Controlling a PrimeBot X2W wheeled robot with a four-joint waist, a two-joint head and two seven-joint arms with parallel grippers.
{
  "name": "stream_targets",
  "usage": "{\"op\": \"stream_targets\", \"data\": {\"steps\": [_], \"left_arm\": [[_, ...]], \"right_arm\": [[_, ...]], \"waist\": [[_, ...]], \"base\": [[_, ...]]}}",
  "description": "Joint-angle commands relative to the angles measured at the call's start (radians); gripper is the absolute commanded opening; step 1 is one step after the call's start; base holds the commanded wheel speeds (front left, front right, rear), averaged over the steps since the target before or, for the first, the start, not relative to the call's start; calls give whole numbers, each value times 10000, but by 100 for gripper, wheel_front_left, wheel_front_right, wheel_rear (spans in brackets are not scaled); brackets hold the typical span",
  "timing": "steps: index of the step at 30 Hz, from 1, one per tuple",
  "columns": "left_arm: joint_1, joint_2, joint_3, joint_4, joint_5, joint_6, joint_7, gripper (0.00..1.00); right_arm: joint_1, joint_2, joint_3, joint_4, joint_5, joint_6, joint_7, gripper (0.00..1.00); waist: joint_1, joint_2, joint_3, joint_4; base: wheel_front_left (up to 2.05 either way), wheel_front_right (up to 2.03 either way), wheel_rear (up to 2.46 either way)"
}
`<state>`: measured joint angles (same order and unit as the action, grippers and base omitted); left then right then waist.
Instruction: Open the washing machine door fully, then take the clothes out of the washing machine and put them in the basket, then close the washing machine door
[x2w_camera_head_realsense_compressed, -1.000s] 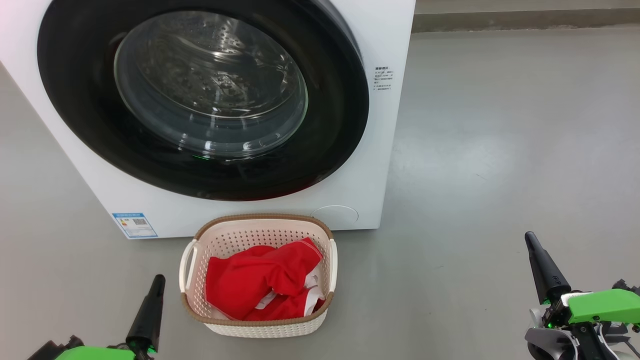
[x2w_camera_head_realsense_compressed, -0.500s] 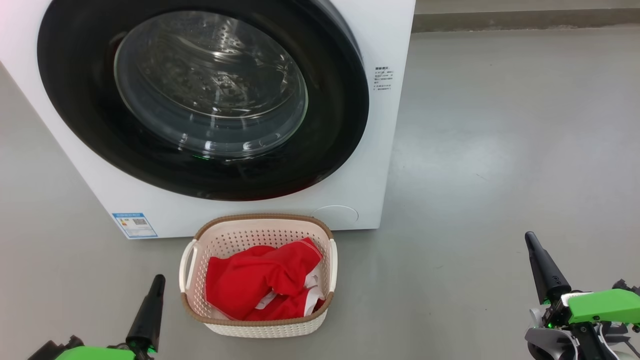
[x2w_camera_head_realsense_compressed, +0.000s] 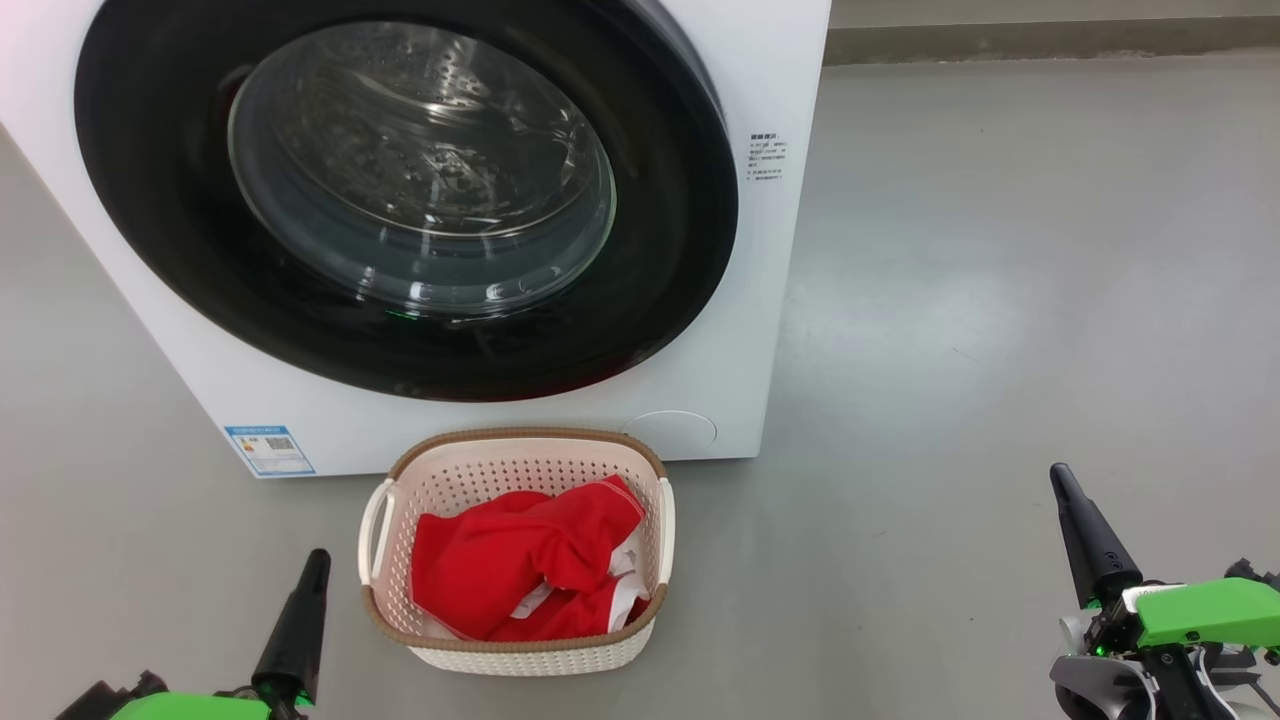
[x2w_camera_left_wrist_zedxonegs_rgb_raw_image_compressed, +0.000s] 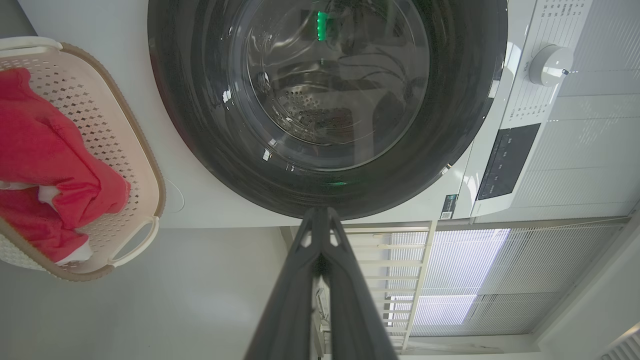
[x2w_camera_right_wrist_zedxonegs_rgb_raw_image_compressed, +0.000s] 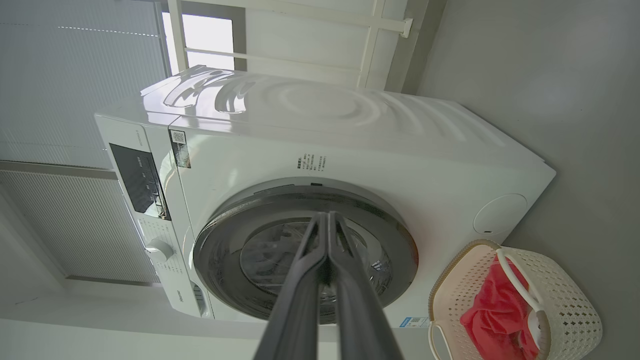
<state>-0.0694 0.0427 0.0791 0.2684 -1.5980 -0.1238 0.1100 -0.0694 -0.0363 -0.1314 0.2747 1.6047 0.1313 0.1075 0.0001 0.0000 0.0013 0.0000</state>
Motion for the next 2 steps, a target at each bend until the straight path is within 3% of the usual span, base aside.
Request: {"op": "stream_targets", "data": {"steps": [1, 2], "left_arm": [[-435, 76, 359, -192, -97, -69, 40, 0], [-435, 76, 359, -192, -97, -69, 40, 0]], "right_arm": [[-434, -139, 160, -260, 26, -6, 68, 0], [-434, -139, 160, -260, 26, -6, 68, 0]], "waist": [[0, 0, 0, 0], [0, 0, 0, 0]], "base": [[0, 0, 0], [0, 0, 0]]}}
